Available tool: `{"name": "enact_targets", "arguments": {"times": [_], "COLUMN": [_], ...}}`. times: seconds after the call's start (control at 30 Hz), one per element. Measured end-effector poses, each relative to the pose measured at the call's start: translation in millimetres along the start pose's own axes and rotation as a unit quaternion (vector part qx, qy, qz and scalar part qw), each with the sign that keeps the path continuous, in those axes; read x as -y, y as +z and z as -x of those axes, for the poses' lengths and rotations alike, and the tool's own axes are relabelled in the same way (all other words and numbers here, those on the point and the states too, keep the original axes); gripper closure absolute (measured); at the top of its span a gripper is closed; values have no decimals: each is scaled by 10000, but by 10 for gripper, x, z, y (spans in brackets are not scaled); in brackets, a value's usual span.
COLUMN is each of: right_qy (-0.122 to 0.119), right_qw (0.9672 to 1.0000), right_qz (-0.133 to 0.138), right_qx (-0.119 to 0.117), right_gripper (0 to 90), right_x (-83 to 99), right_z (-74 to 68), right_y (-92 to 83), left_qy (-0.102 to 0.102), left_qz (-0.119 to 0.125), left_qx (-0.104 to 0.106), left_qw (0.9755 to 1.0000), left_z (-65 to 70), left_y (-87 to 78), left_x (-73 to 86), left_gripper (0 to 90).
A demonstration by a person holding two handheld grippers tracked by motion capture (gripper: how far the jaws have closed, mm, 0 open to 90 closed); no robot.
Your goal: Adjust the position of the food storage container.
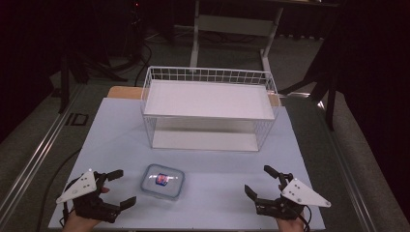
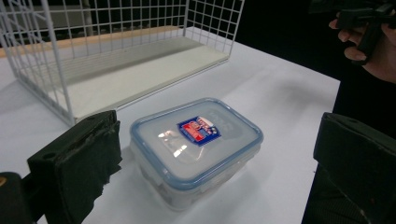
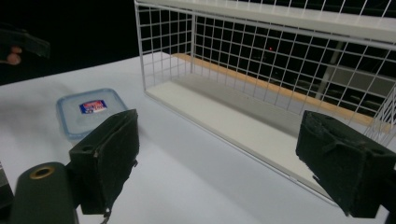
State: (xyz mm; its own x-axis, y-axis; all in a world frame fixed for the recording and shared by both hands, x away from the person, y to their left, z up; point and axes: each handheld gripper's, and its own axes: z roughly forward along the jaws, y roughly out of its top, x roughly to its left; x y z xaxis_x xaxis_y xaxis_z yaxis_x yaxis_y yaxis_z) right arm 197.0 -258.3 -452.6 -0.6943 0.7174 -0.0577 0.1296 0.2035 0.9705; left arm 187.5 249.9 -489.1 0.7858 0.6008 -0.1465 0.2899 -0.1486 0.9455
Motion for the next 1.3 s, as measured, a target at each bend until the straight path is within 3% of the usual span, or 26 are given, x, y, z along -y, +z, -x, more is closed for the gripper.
{"name": "enact_targets", "arguments": {"times": [0.17,0.47,0.8,1.0,1.13,1.23,1.3], "right_qy": [-84,11,-23,50,108,164,171], "right_qw": [10000,9999,9999,9999,9998,9998,9997], "right_qz": [48,148,135,133,156,116,126], "right_qx": [-20,-70,-55,-50,-42,-46,-73], "right_gripper": [126,122,122,122,122,122,122], "right_x": [-32,-51,-48,-42,-35,-27,-26], "right_z": [-32,-37,-34,-19,-14,-11,-12], "right_y": [-17,-47,-52,-63,-63,-59,-60], "left_qy": [-6,7,99,-4,55,110,116], "left_qz": [19,61,-170,-295,-404,-512,-651], "left_qx": [89,154,157,43,-62,-195,-339], "left_qw": [10000,9999,9997,9996,9991,9984,9972], "left_z": [2,4,-39,-140,-227,-310,-373], "left_y": [27,33,75,140,128,107,103], "left_x": [-10,-22,-38,-40,-86,-80,-61], "left_gripper": [17,17,18,18,71,167,285]}}
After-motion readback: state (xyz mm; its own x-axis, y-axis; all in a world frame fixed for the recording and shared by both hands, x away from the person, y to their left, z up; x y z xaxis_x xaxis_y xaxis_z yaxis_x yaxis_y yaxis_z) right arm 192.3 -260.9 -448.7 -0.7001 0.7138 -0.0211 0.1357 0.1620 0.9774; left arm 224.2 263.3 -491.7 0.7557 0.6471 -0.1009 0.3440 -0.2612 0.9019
